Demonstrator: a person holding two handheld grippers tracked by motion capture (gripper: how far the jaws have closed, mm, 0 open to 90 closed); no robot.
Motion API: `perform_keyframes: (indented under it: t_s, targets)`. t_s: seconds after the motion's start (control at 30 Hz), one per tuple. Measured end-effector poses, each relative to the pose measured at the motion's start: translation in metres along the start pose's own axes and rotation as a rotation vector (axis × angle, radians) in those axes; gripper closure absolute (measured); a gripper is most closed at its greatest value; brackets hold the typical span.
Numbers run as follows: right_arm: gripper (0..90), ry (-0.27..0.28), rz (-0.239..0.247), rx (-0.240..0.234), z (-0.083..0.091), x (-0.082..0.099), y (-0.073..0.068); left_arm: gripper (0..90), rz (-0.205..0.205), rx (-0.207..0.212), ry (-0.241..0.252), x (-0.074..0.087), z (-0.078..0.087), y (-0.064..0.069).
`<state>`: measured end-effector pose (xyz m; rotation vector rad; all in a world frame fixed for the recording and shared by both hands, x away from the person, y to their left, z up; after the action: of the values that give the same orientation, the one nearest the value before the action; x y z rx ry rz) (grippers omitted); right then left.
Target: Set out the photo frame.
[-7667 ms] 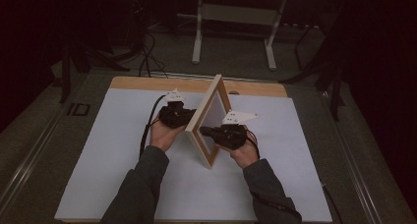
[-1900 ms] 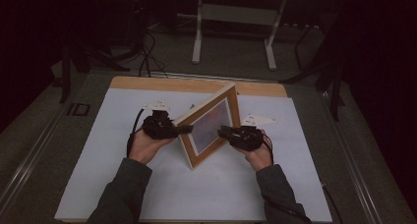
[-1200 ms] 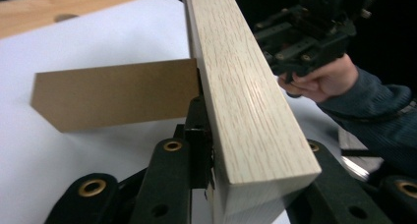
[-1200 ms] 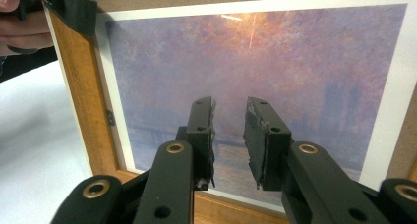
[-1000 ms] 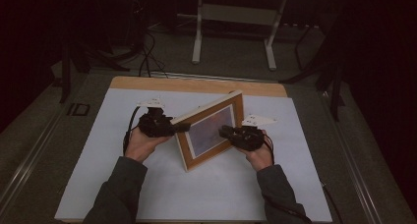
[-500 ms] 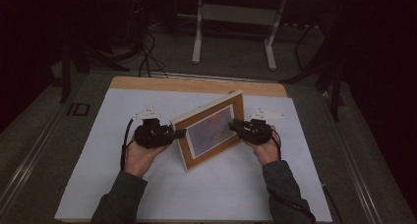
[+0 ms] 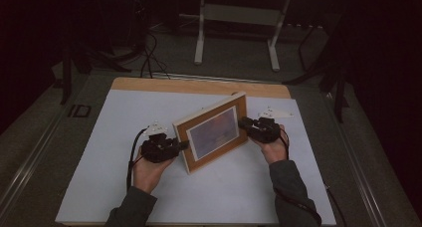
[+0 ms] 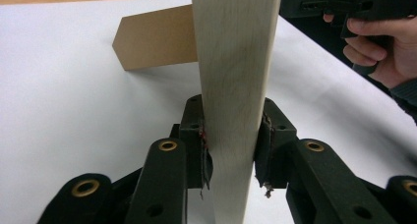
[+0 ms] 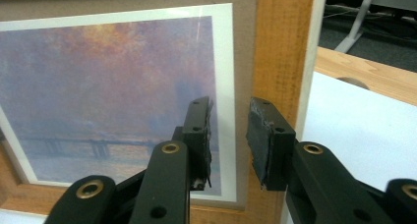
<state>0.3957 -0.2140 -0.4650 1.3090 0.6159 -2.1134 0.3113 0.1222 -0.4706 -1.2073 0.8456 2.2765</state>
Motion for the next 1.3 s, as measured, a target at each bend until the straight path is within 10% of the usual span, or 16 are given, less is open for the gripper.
perform_keyframes:
  t_s: [0.77, 1.3]
  targets:
    - [70.0, -0.004, 0.008, -0.006, 0.002, -0.002, 0.004, 71.8, -0.035, 0.11, -0.064, -0.013, 0.021, -0.055]
    - [54.8, -0.004, -0.006, -0.087, -0.012, -0.012, 0.004, 70.7, -0.034, 0.091, -0.049, -0.014, 0.02, -0.057]
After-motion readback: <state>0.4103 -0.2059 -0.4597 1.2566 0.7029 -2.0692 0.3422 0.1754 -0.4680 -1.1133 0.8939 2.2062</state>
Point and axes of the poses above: each handheld gripper's, and its own axes: z roughly backward along the jaws, x roughly out of its underside, y roughly to its right, the point moved 1 cm from there along -z, roughly forward along the jaws, and after that the axes turned 3 degrees about y, right-handed, at the moved point
